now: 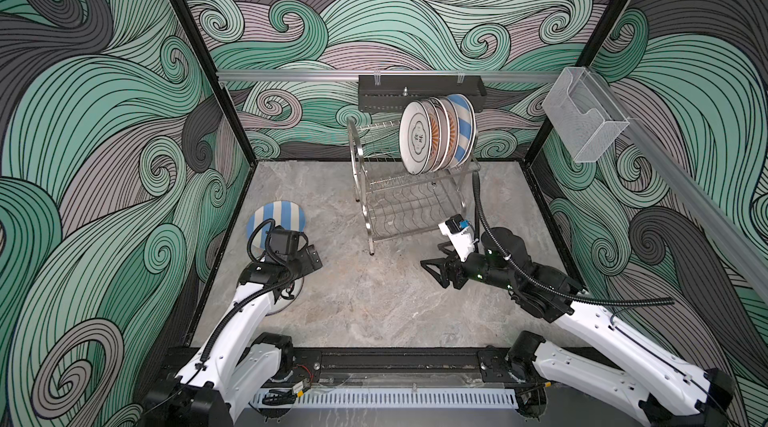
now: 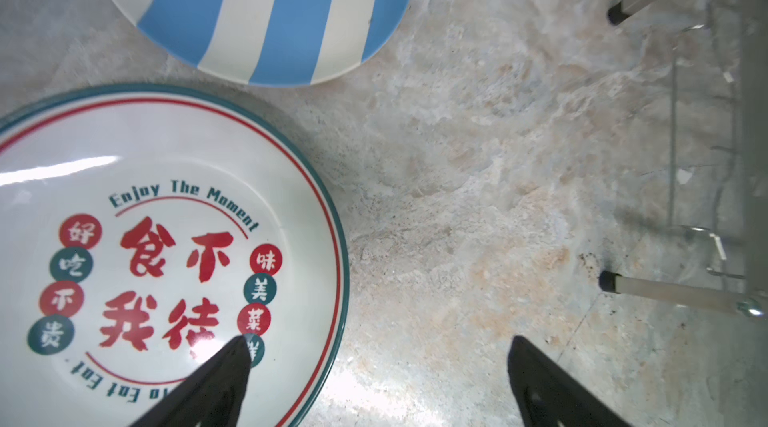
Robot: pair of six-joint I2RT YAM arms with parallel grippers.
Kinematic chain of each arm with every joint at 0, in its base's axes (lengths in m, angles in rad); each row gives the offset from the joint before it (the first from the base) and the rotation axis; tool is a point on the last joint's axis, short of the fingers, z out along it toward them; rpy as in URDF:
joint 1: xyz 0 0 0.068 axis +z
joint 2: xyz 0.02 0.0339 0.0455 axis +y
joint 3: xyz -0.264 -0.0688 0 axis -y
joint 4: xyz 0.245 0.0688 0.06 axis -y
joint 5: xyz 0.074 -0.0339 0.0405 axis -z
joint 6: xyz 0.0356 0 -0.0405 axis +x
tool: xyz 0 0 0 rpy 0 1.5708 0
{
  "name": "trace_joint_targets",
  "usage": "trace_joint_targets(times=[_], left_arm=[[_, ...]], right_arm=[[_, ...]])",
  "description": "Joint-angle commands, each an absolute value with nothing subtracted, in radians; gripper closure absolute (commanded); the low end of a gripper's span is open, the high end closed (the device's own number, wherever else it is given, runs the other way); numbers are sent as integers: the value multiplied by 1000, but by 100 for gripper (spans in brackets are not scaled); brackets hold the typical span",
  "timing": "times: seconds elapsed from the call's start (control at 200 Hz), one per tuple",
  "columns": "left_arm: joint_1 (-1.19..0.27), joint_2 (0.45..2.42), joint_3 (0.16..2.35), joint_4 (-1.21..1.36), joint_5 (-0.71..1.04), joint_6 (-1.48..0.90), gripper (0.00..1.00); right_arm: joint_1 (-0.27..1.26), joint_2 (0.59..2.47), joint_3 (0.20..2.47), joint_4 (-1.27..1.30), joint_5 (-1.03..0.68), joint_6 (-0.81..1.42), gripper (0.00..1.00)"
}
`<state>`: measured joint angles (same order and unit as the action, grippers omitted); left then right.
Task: Load the plates into the dish rack
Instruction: 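Open the right gripper and move it toward the red-lettered plate on the table, then slide the red-lettered plate inward with the left gripper while the right gripper approaches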
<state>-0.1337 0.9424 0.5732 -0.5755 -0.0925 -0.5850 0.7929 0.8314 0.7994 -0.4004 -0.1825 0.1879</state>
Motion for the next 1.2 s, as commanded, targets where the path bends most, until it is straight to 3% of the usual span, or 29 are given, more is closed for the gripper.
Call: trace_joint_targets(times=[0.0,0.415,0.731,0.996,1.196], left_arm=[[-117,994,547,-527,-39,-650,2],[-112,1108,521,-447,16,-619,1],[-113,1190,512,-403,211,-627,2],[-132,1093,479,-361,348,-668,1],[-231,1070,473,-315,361,-725,1]], right_arm=[[798,816,770,-292,-244,196,23],[796,874,711,-248,-272,210,21],[793,910,696,-230,-268,225,18],[774,933,677,-215,-288,248,17],[725,973,666,-203,-358,298,17]])
